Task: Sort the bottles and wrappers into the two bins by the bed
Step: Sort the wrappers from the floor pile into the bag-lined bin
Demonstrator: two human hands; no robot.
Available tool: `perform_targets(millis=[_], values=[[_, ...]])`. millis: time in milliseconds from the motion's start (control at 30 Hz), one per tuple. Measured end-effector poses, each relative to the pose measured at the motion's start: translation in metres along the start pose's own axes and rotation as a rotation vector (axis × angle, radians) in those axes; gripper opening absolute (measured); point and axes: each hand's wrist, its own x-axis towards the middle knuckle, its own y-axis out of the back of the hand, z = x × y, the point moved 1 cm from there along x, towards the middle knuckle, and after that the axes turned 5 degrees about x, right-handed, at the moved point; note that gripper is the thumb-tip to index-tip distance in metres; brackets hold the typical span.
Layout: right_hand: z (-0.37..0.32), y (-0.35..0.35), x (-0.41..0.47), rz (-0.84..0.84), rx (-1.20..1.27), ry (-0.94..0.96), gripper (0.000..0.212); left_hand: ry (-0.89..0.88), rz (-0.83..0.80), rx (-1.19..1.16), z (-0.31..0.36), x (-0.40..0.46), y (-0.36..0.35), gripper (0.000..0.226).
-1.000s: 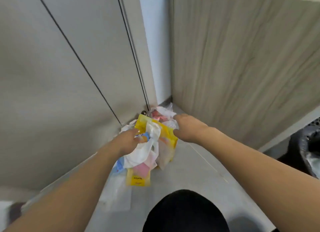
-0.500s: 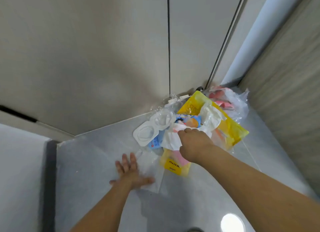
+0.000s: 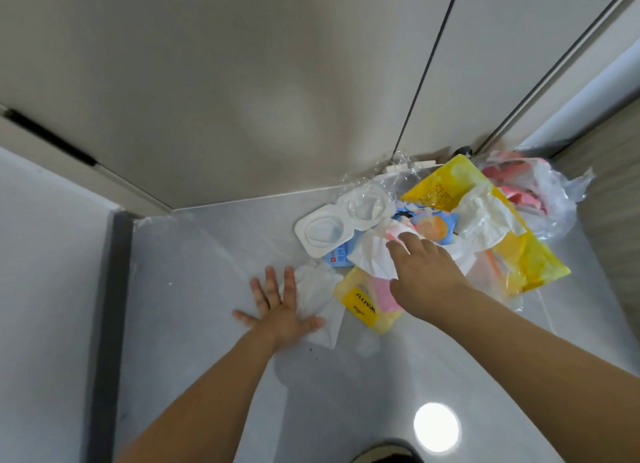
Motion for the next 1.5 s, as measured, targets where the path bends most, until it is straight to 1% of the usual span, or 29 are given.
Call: perform_targets(millis=[67,133,200,300,333,400,433,467,500,533,600,633,667,733,800,833,900,967,1033,1100,1200,1333,1400,1467,1500], values=[[-0.006,0.002,-0.003,-0.005,-0.009,0.027,0.063,-0.027,0.064,-0.037,-0.003,-0.004,-0.005,0.092],[-0.010,0.006,-0.008,0.009,-0.010,0.051,0.063,-0.079,0.188,-0.098,-0.007,-0.009,-0.010,0.067],[-0.013,0.008,-0.011,0.016,0.001,0.071,0.063,-0.145,0.265,-0.153,-0.012,-0.015,-0.012,0.055],[-0.015,0.008,-0.013,0.002,-0.008,0.071,0.063,-0.299,0.277,-0.137,-0.027,-0.023,-0.011,0.047],[-0.016,0.008,-0.013,-0.006,-0.009,0.065,0.063,-0.378,0.297,-0.100,-0.035,-0.024,-0.008,0.051],[-0.019,0.008,-0.012,-0.024,-0.016,0.064,0.061,-0.520,0.425,-0.075,-0.055,-0.022,0.002,0.062],[-0.021,0.008,-0.011,-0.029,-0.022,0.071,0.059,-0.537,0.505,-0.092,-0.067,-0.020,0.008,0.062],[-0.024,0.008,-0.010,-0.032,-0.028,0.082,0.057,-0.496,0.581,-0.114,-0.080,-0.015,0.013,0.061],[-0.028,0.007,-0.008,-0.035,-0.033,0.096,0.055,-0.407,0.634,-0.132,-0.094,-0.007,0.017,0.063],[-0.033,0.006,-0.005,-0.042,-0.037,0.111,0.053,-0.289,0.638,-0.140,-0.105,0.001,0.018,0.068],[-0.045,0.000,0.002,-0.064,-0.029,0.145,0.048,-0.050,0.584,-0.118,-0.113,0.013,0.009,0.076],[-0.053,-0.003,0.006,-0.094,-0.013,0.158,0.045,0.027,0.588,-0.095,-0.112,0.018,0.001,0.074],[-0.062,-0.007,0.010,-0.136,0.008,0.173,0.043,0.069,0.612,-0.071,-0.110,0.020,-0.006,0.069],[-0.080,-0.015,0.019,-0.211,0.059,0.207,0.041,0.091,0.644,-0.032,-0.104,0.024,-0.012,0.062],[-0.099,-0.026,0.022,-0.301,0.099,0.240,0.044,0.092,0.644,-0.030,-0.105,0.024,-0.013,0.060],[-0.106,-0.032,0.025,-0.302,0.096,0.262,0.045,0.093,0.647,-0.023,-0.107,0.024,-0.012,0.060],[-0.117,-0.043,0.033,-0.277,0.065,0.298,0.049,0.105,0.667,0.006,-0.108,0.025,-0.012,0.060],[-0.122,-0.054,0.044,-0.261,0.058,0.306,0.057,0.088,0.665,-0.001,-0.108,0.027,-0.014,0.060],[-0.124,-0.065,0.054,-0.251,0.065,0.269,0.069,0.067,0.694,0.001,-0.109,0.030,-0.017,0.060],[-0.123,-0.076,0.061,-0.199,0.018,0.235,0.077,0.057,0.729,-0.015,-0.112,0.033,-0.018,0.061],[-0.118,-0.089,0.061,-0.114,-0.127,0.208,0.076,0.046,0.759,-0.008,-0.110,0.033,-0.019,0.061],[-0.119,-0.100,0.046,-0.052,-0.168,0.171,0.063,0.044,0.755,-0.012,-0.111,0.033,-0.020,0.061],[-0.120,-0.103,0.045,0.014,-0.135,0.147,0.070,0.048,0.745,-0.006,-0.110,0.032,-0.020,0.061],[-0.118,-0.106,0.048,-0.022,-0.108,0.132,0.076,0.050,0.738,-0.005,-0.110,0.031,-0.019,0.061],[-0.118,-0.106,0.049,-0.032,-0.109,0.122,0.074,0.050,0.739,0.000,-0.110,0.030,-0.019,0.061]])
